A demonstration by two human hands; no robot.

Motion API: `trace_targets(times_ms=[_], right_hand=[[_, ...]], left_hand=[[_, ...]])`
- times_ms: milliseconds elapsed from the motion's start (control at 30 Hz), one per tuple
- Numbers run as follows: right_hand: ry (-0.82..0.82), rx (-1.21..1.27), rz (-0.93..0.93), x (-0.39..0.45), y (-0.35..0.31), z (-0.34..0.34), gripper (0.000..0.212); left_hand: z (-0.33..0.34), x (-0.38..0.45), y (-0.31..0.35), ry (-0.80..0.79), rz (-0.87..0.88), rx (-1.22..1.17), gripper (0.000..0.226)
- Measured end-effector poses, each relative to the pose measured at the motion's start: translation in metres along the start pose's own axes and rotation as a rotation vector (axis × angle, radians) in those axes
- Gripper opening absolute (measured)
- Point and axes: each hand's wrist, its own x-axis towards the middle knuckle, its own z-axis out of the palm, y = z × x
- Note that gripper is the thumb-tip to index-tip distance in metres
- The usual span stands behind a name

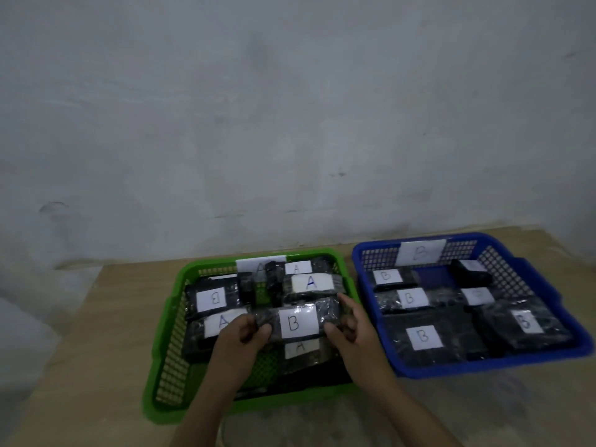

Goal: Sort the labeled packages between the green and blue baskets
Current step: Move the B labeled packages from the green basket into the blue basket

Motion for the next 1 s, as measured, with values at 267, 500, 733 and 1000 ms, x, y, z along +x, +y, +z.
trace_targets(times_ms=[267,500,733,1000], right_hand=[[0.205,0.042,0.007,0.01,0.005,-0.091,0.042],[0.463,0.026,0.031,0.042,0.019,-0.156,0.049],[0.438,-0.05,0.059,0.101,0.031,-0.176,0.04],[0.332,-0.328,0.098,0.141,0.048,-0.159,0.042]], left_hand=[[0.095,0.01,0.032,0.069,0.1,0.086,0.035],[0.18,0.027,0.042,0.075,0.315,0.63,0.065],[0.215,0.046,0.041,0.243,0.433,0.835,0.089],[0.215,0.047,0.041,0.196,0.333,0.929,0.076]])
